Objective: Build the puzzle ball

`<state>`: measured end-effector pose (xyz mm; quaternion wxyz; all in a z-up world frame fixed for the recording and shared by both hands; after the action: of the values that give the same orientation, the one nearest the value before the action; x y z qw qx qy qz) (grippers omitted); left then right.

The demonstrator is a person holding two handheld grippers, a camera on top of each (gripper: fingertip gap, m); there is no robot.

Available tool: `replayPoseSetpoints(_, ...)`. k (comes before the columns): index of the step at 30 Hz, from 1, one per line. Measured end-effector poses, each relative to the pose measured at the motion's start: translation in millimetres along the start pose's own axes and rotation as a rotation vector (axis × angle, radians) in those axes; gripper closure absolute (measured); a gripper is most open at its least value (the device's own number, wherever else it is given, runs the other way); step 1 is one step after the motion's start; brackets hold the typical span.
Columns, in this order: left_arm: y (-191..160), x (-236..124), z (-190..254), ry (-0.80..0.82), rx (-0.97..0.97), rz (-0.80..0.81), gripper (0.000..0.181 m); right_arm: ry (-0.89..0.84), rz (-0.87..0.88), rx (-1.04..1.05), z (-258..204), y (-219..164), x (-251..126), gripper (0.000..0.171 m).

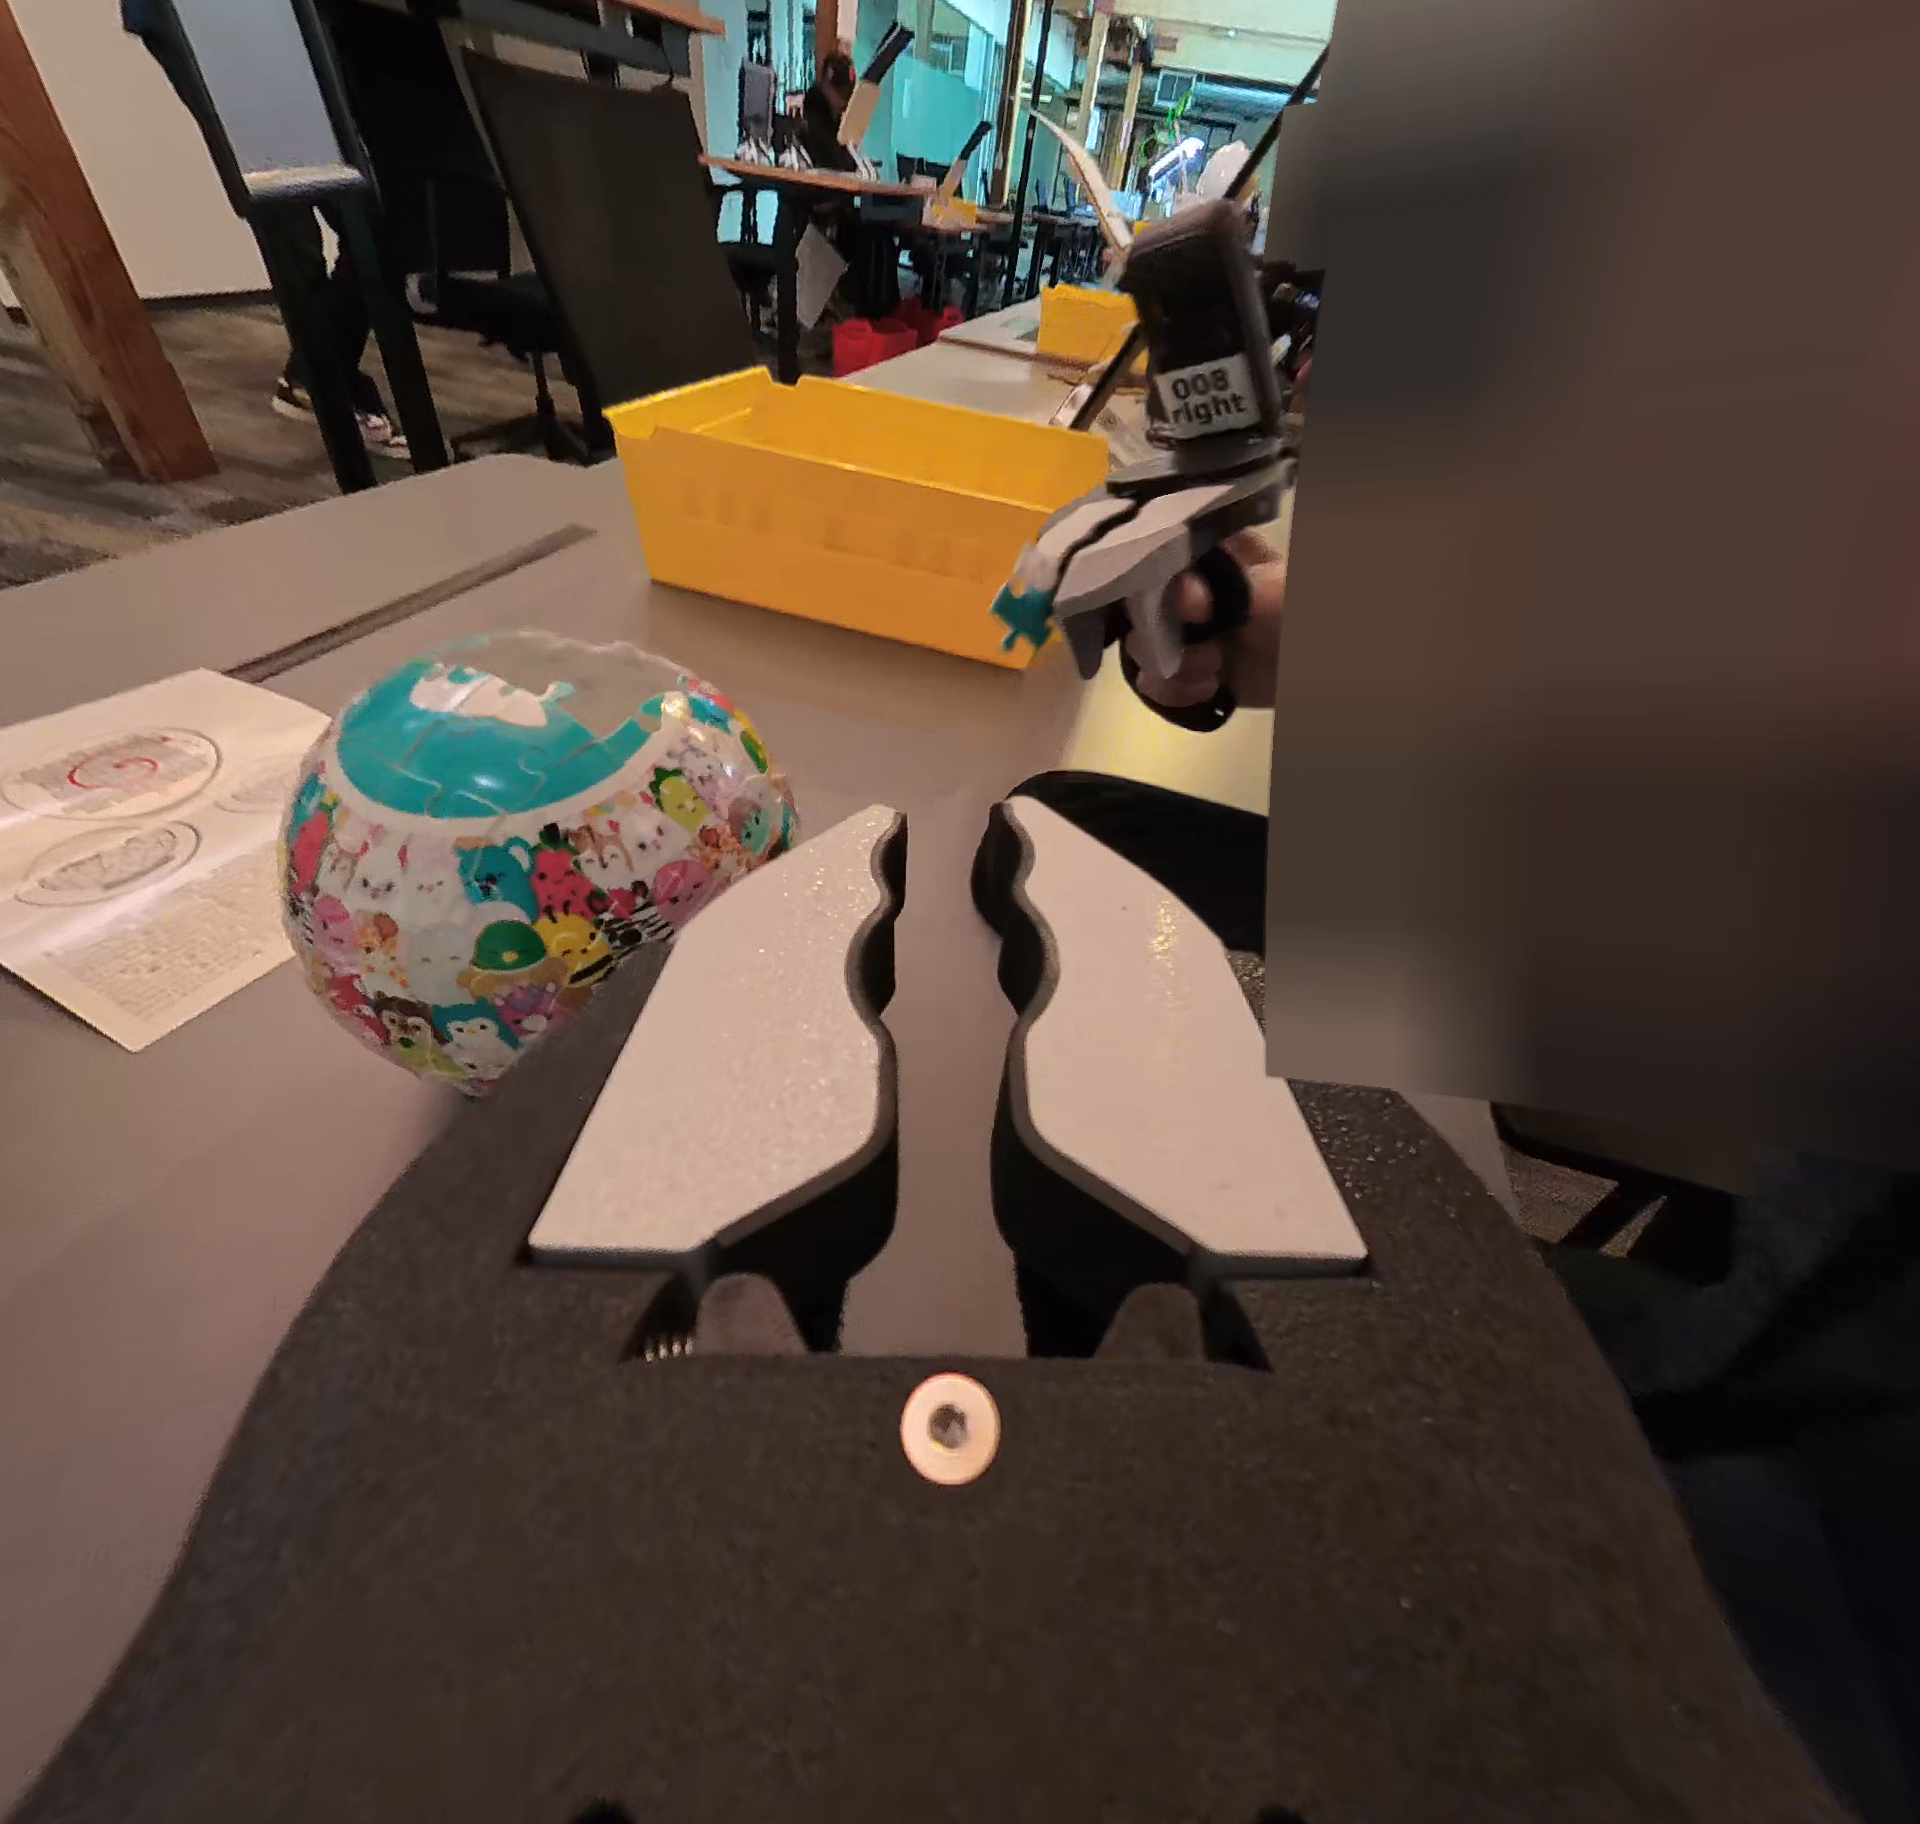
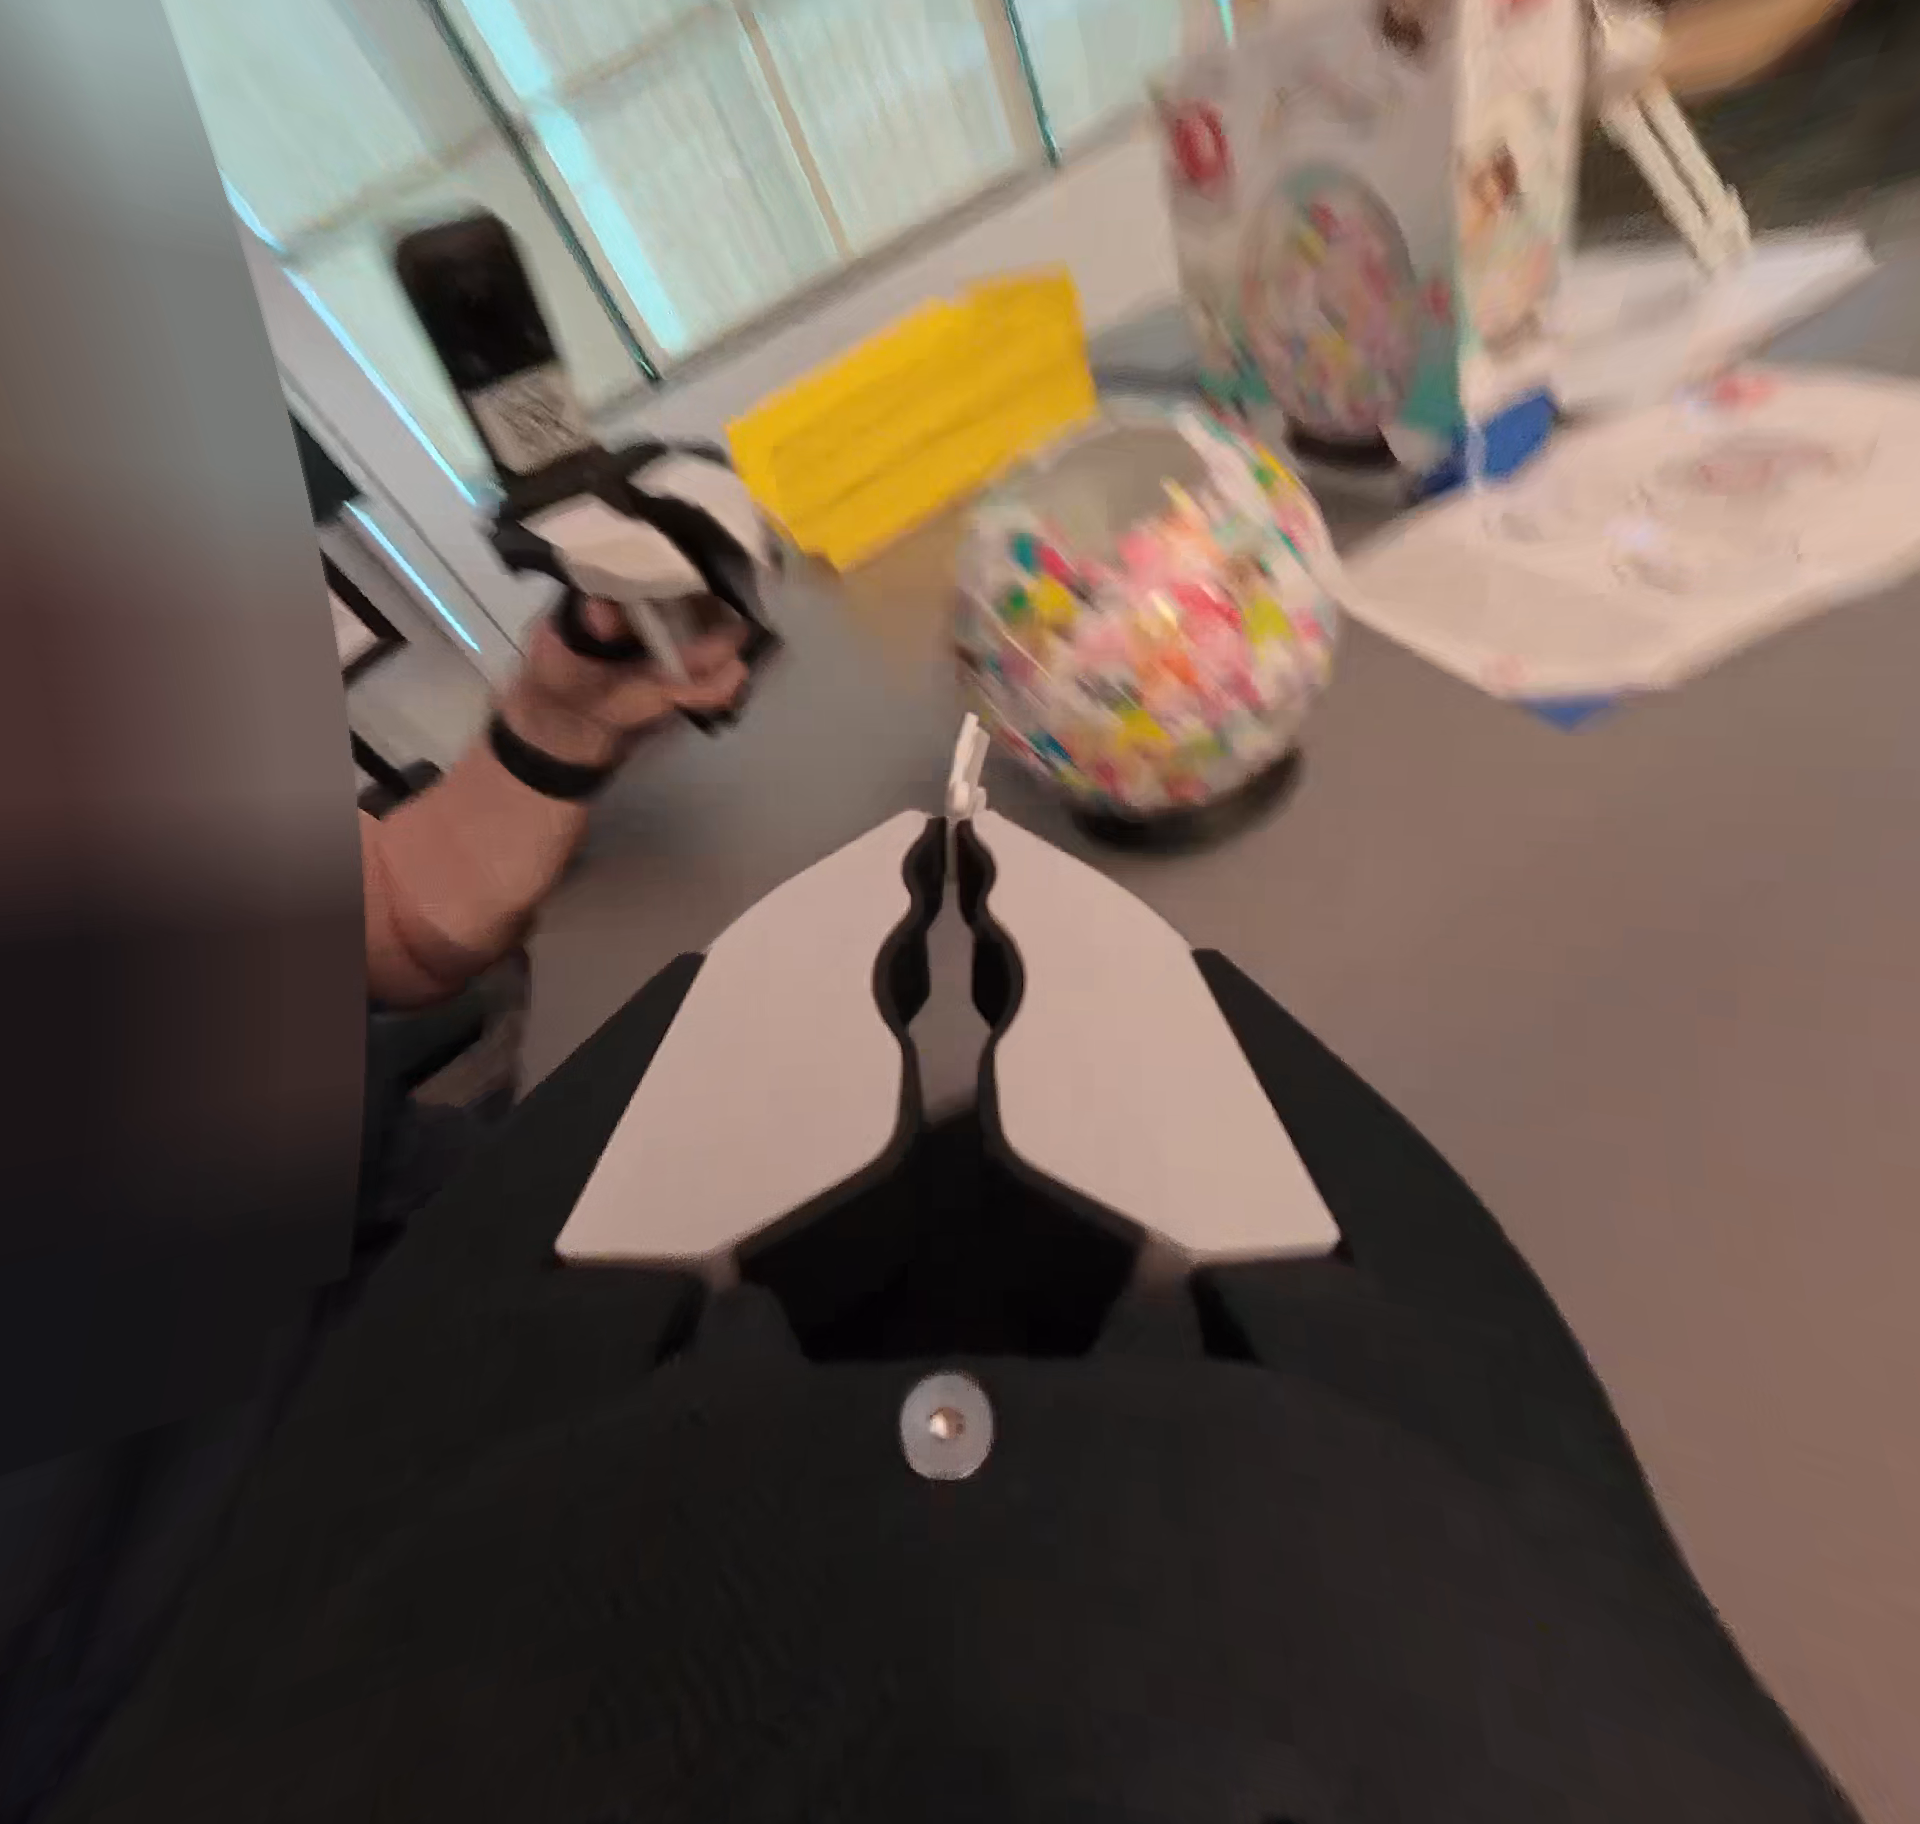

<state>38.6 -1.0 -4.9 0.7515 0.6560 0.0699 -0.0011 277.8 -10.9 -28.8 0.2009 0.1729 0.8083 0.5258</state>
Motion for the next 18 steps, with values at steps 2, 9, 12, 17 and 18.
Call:
replayPoseSetpoints(2, 7, -5, 5, 0.016, 0.017, 0.012, 0.164, 0.125, 0.164, -0.036, -37, 20, 8, 0.169)
replayPoseSetpoints(9, 37, -17, 37, -0.010, 0.056, 0.041, 0.160, 0.344, 0.258, -0.052, -116, 46, 58, 0.169)
replayPoseSetpoints(12, 50, -25, 51, -0.058, 0.060, 0.069, 0.159, 0.404, 0.247, -0.020, -135, 50, 76, 0.169)
replayPoseSetpoints(17, 61, -42, 67, -0.212, 0.014, 0.131, 0.160, 0.481, 0.252, -0.007, -156, 55, 95, 0.169)
replayPoseSetpoints(18, 61, -45, 69, -0.245, 0.011, 0.131, 0.160, 0.492, 0.256, -0.051, -160, 55, 96, 0.169)
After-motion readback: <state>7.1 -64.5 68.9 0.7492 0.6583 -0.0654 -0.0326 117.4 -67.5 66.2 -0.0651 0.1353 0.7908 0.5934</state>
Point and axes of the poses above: each gripper's, where its closed fingertips meet, x out along the fingers, y out of its top, z = x × y across the jaws, the point moved 5 cm from there along -x, back along the fingers, and after that the axes turned 5 degrees about -y, right-handed, at the moved point
